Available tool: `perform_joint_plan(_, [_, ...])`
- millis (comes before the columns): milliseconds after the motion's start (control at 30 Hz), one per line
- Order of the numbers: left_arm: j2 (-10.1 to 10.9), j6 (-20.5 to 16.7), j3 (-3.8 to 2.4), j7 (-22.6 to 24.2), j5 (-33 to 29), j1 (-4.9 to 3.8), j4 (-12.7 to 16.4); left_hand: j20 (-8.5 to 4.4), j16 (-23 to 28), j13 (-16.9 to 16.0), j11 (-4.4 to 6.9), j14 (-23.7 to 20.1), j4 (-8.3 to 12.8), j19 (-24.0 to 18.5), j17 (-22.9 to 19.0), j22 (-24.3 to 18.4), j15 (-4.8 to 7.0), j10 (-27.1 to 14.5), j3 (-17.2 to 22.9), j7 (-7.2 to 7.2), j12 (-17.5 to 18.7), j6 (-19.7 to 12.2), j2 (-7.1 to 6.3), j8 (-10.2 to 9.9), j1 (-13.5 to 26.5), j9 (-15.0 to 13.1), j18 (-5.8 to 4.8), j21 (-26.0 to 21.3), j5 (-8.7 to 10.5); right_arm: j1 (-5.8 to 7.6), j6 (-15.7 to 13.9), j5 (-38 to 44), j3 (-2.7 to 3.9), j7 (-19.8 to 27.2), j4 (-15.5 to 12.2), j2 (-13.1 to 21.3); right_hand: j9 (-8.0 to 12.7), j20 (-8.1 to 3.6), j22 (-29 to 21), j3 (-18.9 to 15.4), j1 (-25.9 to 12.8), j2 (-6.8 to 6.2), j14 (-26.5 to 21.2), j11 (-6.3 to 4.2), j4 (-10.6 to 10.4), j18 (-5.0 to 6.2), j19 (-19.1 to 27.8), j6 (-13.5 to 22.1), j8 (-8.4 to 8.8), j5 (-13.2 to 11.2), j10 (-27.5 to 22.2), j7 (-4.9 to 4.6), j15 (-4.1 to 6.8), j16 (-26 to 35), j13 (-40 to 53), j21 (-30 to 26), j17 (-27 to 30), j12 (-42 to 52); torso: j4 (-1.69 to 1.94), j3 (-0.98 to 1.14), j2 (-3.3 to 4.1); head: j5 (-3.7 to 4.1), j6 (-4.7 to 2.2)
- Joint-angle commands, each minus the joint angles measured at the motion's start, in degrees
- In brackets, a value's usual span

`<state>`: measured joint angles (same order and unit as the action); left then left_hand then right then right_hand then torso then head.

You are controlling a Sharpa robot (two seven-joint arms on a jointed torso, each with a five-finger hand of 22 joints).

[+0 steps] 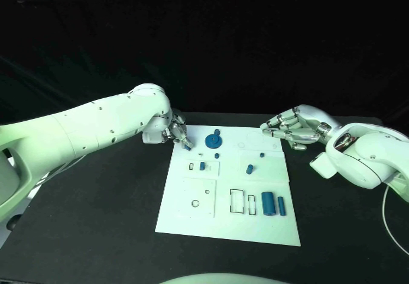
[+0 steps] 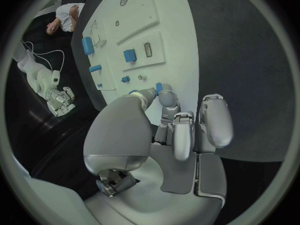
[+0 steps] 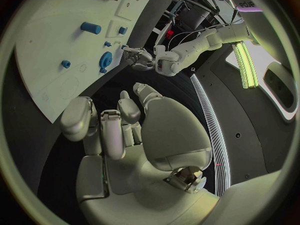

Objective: Assemble the parts on the task board

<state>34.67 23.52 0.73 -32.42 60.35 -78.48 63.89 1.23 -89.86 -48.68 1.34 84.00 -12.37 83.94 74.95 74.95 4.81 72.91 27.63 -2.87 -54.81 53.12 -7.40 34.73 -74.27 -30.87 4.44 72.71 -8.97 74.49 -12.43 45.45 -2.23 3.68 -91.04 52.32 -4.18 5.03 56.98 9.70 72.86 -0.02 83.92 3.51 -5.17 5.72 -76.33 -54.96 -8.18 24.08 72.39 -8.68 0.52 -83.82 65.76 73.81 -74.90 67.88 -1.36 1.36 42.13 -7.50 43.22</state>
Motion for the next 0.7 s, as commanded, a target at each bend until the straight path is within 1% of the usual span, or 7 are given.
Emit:
perform_joint_plan(33, [1.34,-4.74,-0.02,0.90,-1.40,-0.02,2.94,0.21,-0.14,0.00,0.14,6.00,8.78,0.67,15.05,3.23,0.00,0.54,9.26,0.08,-0.38,-0.06,-0.12,0.32,0.92,-0.22,-0.57,-0.13,-0.47,-0.03,1.47,0.24,0.01,0.33,0.09,0.08,0.07,-0.12,-0.18,0.43,-0.01,-0.34,3.95,-0.01,0.01,0.55,0.33,0.04,-0.24,0.33,-0.17,0.05,0.46,0.22,-0.09,-0.34,-5.35,-0.07,0.11,0.03,0.01,-0.12,-0.01])
perform_joint_plan(133, [3.10,-6.75,-0.01,1.65,-1.41,0.00,6.11,0.19,-0.14,-0.07,0.21,6.00,9.31,0.83,15.05,3.54,0.03,0.83,10.14,0.15,-0.55,0.07,-0.60,0.55,1.57,-0.44,-0.65,0.22,-0.96,-0.03,1.51,0.33,0.00,0.28,0.10,0.17,0.07,-0.12,-0.18,0.43,-0.01,-0.34,3.95,-0.01,0.01,0.55,0.33,0.04,-0.24,0.33,-0.17,0.05,0.46,0.22,-0.09,-0.34,-5.35,-0.07,0.05,0.01,0.05,-0.12,0.06])
perform_joint_plan(200, [4.30,-8.10,0.02,2.33,-1.39,0.10,8.17,0.14,-0.14,-0.24,0.30,6.00,9.78,0.94,15.05,3.73,0.07,1.20,10.81,0.22,-0.78,0.27,-1.18,0.71,2.23,-0.60,-0.69,0.41,-2.26,-0.03,1.50,0.38,0.00,0.26,0.13,0.20,0.07,-0.12,-0.18,0.43,-0.01,-0.34,3.95,-0.01,0.01,0.55,0.33,0.04,-0.24,0.33,-0.17,0.05,0.46,0.22,-0.09,-0.34,-5.35,-0.07,0.06,0.00,0.05,-0.09,0.16])
perform_joint_plan(267, [5.69,-9.46,0.04,2.95,-1.22,0.47,10.46,0.10,-0.14,-0.33,0.34,6.00,10.10,1.03,15.05,3.91,0.13,1.48,11.27,0.28,-0.93,0.47,-1.53,0.84,2.76,-0.73,-0.73,0.59,-3.42,-0.03,1.43,0.41,0.00,0.29,0.23,0.16,0.07,-0.12,-0.18,0.43,-0.01,-0.34,3.95,-0.01,0.01,0.55,0.33,0.04,-0.24,0.33,-0.17,0.05,0.46,0.22,-0.09,-0.34,-5.35,-0.07,0.12,-0.02,0.02,-0.09,0.13])
perform_joint_plan(367, [7.49,-10.66,0.05,3.48,-1.06,1.24,13.43,0.07,-0.14,-0.53,0.39,6.00,10.32,1.13,15.05,4.11,0.17,1.73,11.53,0.33,-1.14,0.60,-1.72,0.90,3.07,-0.80,-0.79,0.84,-3.84,-0.09,1.36,0.43,-0.02,0.40,0.46,-0.04,0.08,-0.12,-0.36,0.44,-0.07,-0.34,3.91,0.01,-0.05,0.58,0.42,0.09,-0.22,0.34,-0.30,0.03,0.45,0.32,-0.24,-0.44,-5.20,-0.21,0.06,-0.01,-0.02,-0.31,0.24])
perform_joint_plan(567, [9.80,-12.26,0.06,4.14,1.40,2.58,17.34,0.05,-0.14,-0.66,0.43,6.00,10.46,1.22,15.05,4.29,0.20,1.89,11.68,0.37,-1.28,0.69,-1.81,0.94,3.20,-0.83,-0.84,1.08,-4.00,-0.46,1.23,0.46,-0.05,0.57,0.60,-0.19,0.08,-0.12,-0.47,0.46,-0.08,-0.34,3.91,0.01,-0.07,0.60,0.47,0.11,-0.21,0.35,-0.33,0.02,0.45,0.32,-0.27,-0.50,-5.20,-0.24,0.13,-0.02,0.02,-0.37,0.40])
perform_joint_plan(700, [10.47,-12.28,0.06,4.40,3.98,3.39,18.49,0.05,-0.14,-0.55,0.44,6.00,10.49,1.19,15.05,4.23,0.20,1.87,11.70,0.38,-1.20,0.71,-1.84,0.95,3.23,-0.84,-0.82,0.99,-4.02,-0.58,1.08,0.47,-0.06,0.76,0.61,-0.28,0.09,-0.12,-0.59,0.47,-0.09,-0.33,3.87,0.01,-0.09,0.63,0.52,0.13,-0.21,0.36,-0.33,0.02,0.44,0.43,-0.26,-0.56,-5.04,-0.23,-0.03,-0.08,-0.02,-0.50,0.28])
